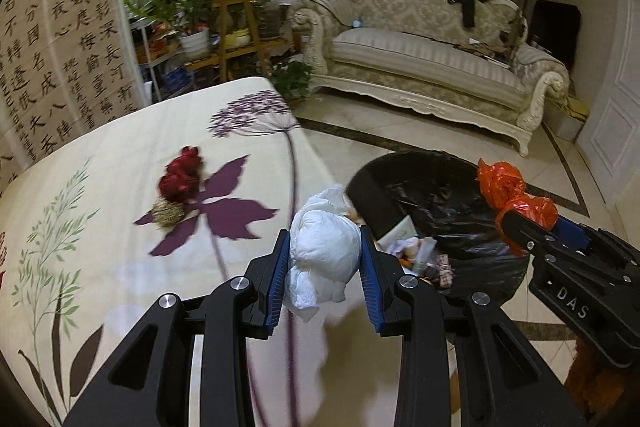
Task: Collect trash
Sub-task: 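Carry the tissue ball with the left gripper while the right gripper carries the orange bag into the bin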
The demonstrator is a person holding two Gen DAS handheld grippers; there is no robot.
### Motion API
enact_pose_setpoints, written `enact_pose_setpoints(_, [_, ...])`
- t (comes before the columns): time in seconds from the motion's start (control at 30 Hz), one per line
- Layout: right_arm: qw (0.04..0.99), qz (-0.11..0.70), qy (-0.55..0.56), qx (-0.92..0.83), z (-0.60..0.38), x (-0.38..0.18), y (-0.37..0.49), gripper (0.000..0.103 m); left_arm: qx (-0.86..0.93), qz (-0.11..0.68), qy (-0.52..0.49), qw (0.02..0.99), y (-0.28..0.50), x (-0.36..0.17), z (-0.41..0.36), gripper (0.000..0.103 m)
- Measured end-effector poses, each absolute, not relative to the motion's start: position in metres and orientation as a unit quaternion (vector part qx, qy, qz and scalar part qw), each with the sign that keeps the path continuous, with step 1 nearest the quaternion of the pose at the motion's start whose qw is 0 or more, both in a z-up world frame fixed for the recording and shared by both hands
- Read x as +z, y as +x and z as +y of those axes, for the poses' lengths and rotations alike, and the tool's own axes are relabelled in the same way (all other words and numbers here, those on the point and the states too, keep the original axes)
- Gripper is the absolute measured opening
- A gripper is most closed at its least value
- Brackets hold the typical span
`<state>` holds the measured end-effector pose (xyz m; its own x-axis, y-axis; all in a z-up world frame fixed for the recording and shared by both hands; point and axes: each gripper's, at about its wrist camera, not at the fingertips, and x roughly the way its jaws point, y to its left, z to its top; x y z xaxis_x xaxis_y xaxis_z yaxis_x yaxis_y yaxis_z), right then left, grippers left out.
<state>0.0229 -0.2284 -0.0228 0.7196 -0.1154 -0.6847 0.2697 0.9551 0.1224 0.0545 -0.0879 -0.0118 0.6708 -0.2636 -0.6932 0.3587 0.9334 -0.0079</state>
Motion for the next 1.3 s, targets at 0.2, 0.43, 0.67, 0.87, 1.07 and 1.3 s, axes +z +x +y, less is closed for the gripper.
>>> enact_pose_setpoints(0.2, [0.918, 0.363, 0.115, -0.116, -0.242, -0.029, 0.023, 0.043, -0.185, 0.37, 0.078, 0.907, 0.058, -0.018, -0.112, 0.034])
enact_pose_setpoints(0.43, [0.915, 0.366, 0.119, -0.124, -0.249, -0.035, 0.027, 0.044, -0.191, 0.374, 0.088, 0.903, 0.068, -0.025, -0.131, 0.034])
enact_pose_setpoints(0.67, [0.911, 0.373, 0.122, -0.128, -0.254, -0.042, 0.037, 0.044, -0.189, 0.38, 0.105, 0.899, 0.08, -0.034, -0.145, 0.034])
enact_pose_setpoints(0.87, [0.907, 0.379, 0.126, -0.131, -0.259, -0.048, 0.043, 0.044, -0.189, 0.398, 0.106, 0.892, 0.091, -0.038, -0.152, 0.034])
enact_pose_setpoints(1.07, [0.903, 0.385, 0.13, -0.136, -0.264, -0.054, 0.049, 0.044, -0.192, 0.406, 0.116, 0.886, 0.096, -0.04, -0.162, 0.035])
enact_pose_setpoints(1.3, [0.902, 0.386, 0.137, -0.138, -0.269, -0.056, 0.052, 0.045, -0.192, 0.406, 0.12, 0.885, 0.097, -0.04, -0.168, 0.04])
